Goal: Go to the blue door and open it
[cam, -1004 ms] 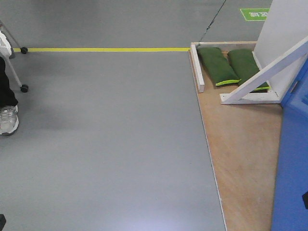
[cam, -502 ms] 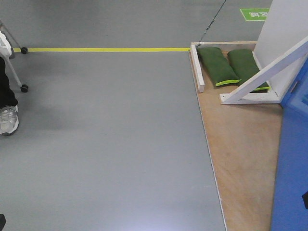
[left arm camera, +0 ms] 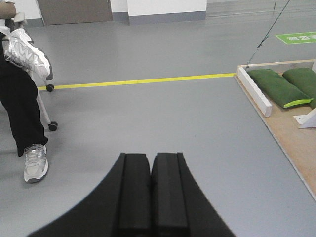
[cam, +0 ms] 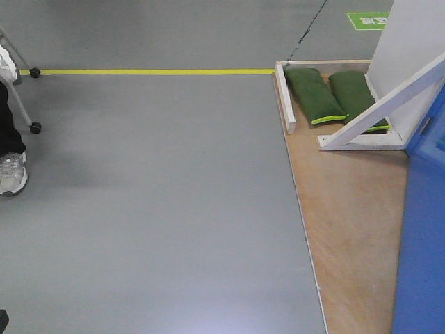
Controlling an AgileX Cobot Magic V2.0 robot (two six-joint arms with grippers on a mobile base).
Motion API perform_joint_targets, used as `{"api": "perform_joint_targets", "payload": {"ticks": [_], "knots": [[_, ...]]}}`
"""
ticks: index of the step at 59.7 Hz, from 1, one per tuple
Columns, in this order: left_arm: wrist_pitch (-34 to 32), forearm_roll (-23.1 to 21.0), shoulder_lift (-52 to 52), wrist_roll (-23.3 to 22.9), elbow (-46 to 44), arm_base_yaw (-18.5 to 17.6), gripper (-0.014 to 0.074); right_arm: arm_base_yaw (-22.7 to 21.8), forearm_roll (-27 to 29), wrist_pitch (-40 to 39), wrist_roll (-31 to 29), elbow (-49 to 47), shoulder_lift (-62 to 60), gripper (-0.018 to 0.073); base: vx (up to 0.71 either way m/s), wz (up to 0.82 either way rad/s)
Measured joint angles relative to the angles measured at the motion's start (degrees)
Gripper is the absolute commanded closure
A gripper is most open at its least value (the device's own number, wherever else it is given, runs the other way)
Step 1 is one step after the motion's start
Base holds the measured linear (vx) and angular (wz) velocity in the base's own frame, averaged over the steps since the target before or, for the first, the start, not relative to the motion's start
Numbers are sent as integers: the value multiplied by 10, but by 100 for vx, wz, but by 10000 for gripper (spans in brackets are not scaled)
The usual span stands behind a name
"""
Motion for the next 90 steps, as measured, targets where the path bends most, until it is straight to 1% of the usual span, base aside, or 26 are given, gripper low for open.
{"api": "perform_joint_targets", "payload": {"ticks": [15,20,23,28,34,41,44,49,54,59,64,70,73,90], "knots": [[0,0,0,0,0,0,526,-1,7,0,0,-144,75,564,0,0],[0,0,0,0,0,0,526,-12,36,-10,0,-181,115,564,0,0],[0,0,0,0,0,0,526,-32,61,-21,0,-203,140,564,0,0],[0,0,0,0,0,0,526,-84,124,-45,0,-239,182,564,0,0],[0,0,0,0,0,0,526,-171,218,-72,0,-269,227,564,0,0],[0,0,0,0,0,0,526,-277,360,-99,0,-295,258,564,0,0],[0,0,0,0,0,0,526,-314,406,-110,0,-301,266,564,0,0],[0,0,0,0,0,0,526,-391,489,-132,0,-311,278,564,0,0],[0,0,0,0,0,0,526,-454,569,-148,0,-312,291,564,0,0],[0,0,0,0,0,0,526,-502,637,-156,0,-313,309,564,0,0],[0,0,0,0,0,0,526,-539,686,-162,0,-313,329,564,0,0],[0,0,0,0,0,0,526,-564,738,-168,0,-313,367,564,0,0],[0,0,0,0,0,0,526,-569,752,-170,0,-313,387,564,0,0],[0,0,0,0,0,0,526,-571,777,-170,0,-313,496,564,0,0]]}}
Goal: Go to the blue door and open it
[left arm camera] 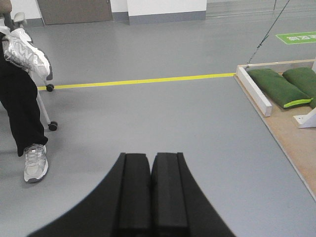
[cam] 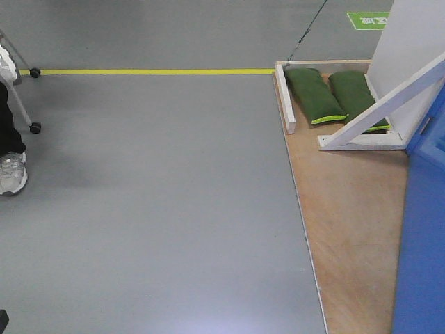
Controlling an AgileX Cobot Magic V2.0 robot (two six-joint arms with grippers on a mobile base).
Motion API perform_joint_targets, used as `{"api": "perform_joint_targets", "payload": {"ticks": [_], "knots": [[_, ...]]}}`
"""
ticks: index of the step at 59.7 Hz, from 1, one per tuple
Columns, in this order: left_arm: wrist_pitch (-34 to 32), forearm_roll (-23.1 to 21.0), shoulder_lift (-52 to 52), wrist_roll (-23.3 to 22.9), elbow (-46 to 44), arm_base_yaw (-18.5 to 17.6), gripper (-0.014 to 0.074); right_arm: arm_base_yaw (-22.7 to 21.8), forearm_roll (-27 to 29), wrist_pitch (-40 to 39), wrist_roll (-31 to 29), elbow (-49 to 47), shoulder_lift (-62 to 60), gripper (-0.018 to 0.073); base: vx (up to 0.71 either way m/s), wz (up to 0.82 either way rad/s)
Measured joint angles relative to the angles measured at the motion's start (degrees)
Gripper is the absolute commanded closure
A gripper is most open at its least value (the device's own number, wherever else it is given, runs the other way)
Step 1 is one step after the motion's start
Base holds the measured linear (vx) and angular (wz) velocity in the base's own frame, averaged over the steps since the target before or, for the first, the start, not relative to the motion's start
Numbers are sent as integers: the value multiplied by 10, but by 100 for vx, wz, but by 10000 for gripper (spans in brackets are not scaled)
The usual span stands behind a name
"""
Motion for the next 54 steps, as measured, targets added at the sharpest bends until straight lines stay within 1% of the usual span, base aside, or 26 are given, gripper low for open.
{"api": "perform_joint_targets", "payload": {"ticks": [5,16,20,40,54], "knots": [[0,0,0,0,0,0,526,0,27,2,0,0,30,564,0,0],[0,0,0,0,0,0,526,0,113,29,0,-8,105,564,0,0],[0,0,0,0,0,0,526,0,129,43,0,-25,129,564,0,0],[0,0,0,0,0,0,526,-1,136,103,0,-179,216,564,0,0],[0,0,0,0,0,0,526,-5,128,180,-5,-198,218,564,0,0]]}}
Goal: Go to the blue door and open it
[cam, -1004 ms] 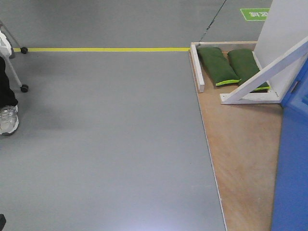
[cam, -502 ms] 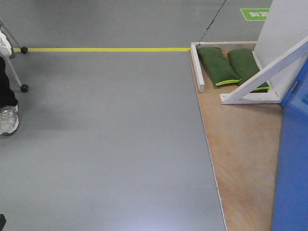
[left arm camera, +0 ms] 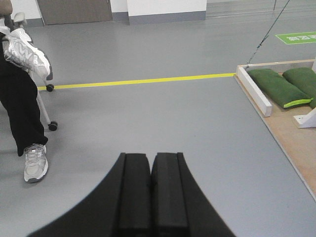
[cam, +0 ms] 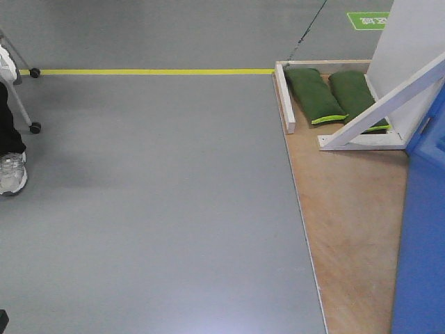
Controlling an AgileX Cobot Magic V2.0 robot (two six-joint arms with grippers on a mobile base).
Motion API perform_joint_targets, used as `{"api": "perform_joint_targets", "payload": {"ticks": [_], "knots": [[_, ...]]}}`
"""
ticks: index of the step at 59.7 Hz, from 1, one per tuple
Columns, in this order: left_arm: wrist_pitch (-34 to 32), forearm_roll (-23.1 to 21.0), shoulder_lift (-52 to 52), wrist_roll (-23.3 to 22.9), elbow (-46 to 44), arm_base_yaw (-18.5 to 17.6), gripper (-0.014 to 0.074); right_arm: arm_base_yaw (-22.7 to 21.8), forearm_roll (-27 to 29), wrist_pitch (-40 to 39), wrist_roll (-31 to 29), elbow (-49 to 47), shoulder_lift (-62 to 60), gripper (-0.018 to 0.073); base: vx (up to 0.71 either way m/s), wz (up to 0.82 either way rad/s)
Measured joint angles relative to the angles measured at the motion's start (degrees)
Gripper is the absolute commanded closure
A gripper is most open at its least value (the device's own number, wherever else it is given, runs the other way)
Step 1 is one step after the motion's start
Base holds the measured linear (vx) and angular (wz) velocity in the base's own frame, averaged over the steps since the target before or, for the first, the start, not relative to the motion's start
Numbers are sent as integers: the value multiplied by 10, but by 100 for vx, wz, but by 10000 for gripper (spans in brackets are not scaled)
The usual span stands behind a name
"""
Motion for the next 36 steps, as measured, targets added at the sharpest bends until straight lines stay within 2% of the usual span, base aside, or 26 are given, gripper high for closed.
{"api": "perform_joint_targets", "payload": {"ticks": [16,36], "knots": [[0,0,0,0,0,0,526,-7,-9,64,0,0,0,564,0,0],[0,0,0,0,0,0,526,-10,-30,217,-7,-3,-3,564,0,0]]}}
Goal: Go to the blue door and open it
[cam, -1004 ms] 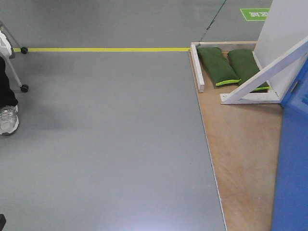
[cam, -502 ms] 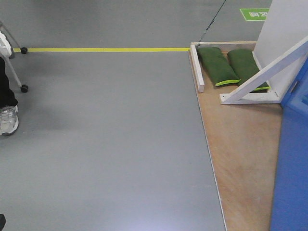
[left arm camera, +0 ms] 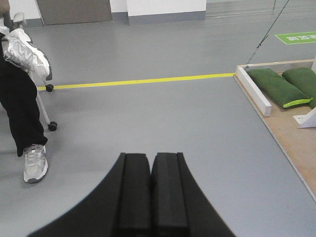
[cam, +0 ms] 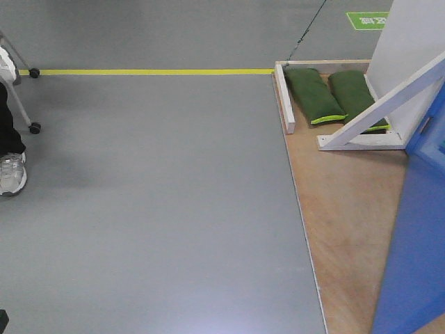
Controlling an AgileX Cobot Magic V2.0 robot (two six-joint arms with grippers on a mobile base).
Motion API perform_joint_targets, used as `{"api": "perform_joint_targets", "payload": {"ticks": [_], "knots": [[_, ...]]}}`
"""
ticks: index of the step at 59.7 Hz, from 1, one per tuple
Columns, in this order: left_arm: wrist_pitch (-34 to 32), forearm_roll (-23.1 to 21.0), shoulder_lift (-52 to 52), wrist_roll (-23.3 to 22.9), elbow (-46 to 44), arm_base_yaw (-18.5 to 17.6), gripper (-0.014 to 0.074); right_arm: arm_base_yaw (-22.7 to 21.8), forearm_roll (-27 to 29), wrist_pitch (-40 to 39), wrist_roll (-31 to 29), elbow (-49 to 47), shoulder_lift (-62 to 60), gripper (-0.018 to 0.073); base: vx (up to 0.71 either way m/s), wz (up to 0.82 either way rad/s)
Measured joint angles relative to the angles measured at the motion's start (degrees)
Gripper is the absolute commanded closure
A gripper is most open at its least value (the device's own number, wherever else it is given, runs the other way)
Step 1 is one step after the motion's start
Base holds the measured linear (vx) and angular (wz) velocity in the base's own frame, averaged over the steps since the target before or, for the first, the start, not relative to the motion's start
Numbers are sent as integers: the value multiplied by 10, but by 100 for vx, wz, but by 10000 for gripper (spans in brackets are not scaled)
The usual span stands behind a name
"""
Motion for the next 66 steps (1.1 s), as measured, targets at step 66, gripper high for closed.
{"api": "perform_joint_targets", "payload": {"ticks": [66], "knots": [[0,0,0,0,0,0,526,378,-125,-100,7,-188,92,564,0,0]]}}
